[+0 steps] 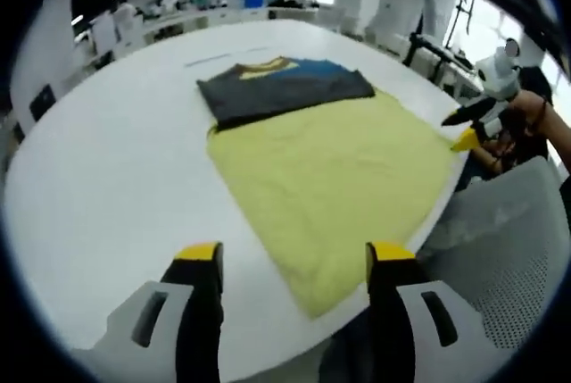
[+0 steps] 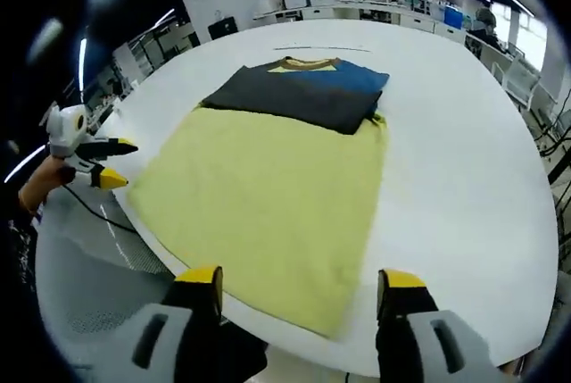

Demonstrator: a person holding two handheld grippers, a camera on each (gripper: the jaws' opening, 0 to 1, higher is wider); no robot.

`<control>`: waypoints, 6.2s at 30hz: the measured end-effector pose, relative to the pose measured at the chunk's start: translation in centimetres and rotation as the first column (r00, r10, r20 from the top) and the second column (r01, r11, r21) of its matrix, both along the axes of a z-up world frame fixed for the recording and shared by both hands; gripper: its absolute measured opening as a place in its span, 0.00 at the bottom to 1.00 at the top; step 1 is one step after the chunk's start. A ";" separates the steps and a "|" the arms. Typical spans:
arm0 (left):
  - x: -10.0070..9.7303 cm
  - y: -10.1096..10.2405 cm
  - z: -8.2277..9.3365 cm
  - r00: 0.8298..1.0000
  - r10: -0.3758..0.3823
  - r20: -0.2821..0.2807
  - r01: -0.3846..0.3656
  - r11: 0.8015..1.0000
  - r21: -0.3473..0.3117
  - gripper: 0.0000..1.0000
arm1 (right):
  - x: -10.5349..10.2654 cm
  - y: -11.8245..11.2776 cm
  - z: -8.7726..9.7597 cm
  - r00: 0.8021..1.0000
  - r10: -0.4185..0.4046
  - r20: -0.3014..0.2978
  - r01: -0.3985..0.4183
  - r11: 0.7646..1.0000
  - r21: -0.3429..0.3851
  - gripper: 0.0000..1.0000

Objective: Fold the garment on the visible template until the final outline fits inside the template.

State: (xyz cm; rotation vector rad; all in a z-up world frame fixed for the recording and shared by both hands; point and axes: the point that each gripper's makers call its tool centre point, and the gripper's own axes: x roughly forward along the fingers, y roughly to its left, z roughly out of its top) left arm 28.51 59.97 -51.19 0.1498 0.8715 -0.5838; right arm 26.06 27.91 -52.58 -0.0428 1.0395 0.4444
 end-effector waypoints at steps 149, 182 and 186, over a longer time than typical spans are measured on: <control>13.2 1.6 11.4 0.958 0.251 0.139 -0.236 0.965 -0.112 0.00 | 15.5 -1.1 11.4 0.949 -0.062 0.309 0.074 0.997 -0.025 0.00; 26.9 1.4 10.9 0.814 0.514 0.270 -0.440 0.850 -0.289 0.00 | 29.2 -1.5 11.1 0.876 -0.184 0.447 0.197 0.980 0.017 0.00; 27.8 1.6 10.4 0.796 0.535 0.284 -0.458 0.839 -0.295 0.00 | 30.6 -1.3 10.5 0.869 -0.207 0.450 0.218 0.975 0.026 0.00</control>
